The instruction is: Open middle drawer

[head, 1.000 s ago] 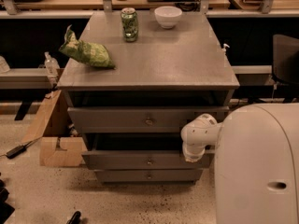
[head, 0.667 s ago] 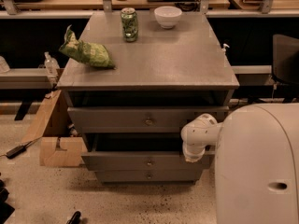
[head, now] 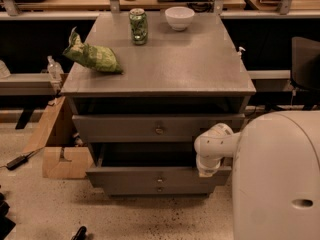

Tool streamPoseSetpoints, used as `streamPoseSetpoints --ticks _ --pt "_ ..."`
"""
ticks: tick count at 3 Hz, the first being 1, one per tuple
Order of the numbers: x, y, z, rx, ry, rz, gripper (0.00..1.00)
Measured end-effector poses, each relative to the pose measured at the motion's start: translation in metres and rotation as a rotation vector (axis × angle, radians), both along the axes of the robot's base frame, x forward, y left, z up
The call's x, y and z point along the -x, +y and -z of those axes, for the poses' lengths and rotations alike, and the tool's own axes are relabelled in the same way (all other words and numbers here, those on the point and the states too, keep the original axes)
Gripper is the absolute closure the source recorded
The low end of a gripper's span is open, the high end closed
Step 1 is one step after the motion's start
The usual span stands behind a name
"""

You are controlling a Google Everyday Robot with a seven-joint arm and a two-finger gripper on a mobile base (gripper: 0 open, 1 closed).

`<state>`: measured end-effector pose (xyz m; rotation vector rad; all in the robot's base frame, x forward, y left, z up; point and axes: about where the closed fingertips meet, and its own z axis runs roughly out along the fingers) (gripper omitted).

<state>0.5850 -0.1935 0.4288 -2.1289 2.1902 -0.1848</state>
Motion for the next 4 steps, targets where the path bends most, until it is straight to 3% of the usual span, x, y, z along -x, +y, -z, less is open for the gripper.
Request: streamPoseSetpoints --ticks 1,2,4 --pt "0.000 0.000 -0.003 0.000 0.000 0.000 1.00" --pt "0.020 -0.002 -0.002 0.005 0.033 -0.007 1.00" --pt "0.020 -0.001 -0.002 0.005 0.033 -0.007 1.00"
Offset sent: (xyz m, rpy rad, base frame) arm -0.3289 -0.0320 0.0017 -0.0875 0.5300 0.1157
